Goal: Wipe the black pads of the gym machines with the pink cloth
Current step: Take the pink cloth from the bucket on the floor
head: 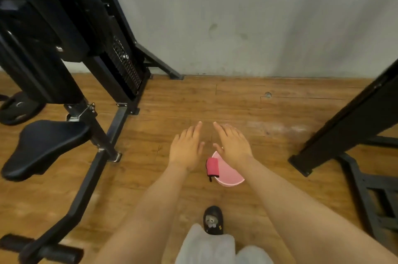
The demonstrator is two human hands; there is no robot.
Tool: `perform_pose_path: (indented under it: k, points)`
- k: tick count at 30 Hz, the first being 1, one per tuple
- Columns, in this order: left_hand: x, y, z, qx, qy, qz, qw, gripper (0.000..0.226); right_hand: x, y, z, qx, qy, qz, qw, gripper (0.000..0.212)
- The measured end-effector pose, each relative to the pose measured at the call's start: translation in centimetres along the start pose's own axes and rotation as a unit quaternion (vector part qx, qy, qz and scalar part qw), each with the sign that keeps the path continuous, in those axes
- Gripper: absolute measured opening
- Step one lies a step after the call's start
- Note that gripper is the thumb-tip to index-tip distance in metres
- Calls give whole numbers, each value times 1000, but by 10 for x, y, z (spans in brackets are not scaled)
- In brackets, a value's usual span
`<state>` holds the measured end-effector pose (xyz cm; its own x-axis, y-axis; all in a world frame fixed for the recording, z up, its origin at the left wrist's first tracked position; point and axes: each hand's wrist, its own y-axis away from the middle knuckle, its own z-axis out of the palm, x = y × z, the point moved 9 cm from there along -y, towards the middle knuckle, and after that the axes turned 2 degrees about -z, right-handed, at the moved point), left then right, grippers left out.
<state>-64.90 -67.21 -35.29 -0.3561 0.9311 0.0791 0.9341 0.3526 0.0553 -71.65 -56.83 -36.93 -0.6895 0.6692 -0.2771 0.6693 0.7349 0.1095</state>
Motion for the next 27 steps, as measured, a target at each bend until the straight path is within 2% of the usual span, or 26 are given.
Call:
perform_pose_path:
  k: [9,12,18,24,27]
  points:
    - [-34,-42,189,-131,55,-13,990,67,68,-43,183,-100,-53,16,993,71]
    - [-45,-48,263,-172,90,-46,980,67,89,-56,246,-131,-80,34,988,74]
    - [-53,-59,383,-203,178,-112,956,61,117,-83,356,-132,-114,60,983,75]
    - [-57,-80,470,-184,333,-193,904,59,140,-104,437,-130,-186,91,970,74]
    - [-66,-76,508,-193,425,-282,838,60,151,-110,462,-131,-217,129,959,74]
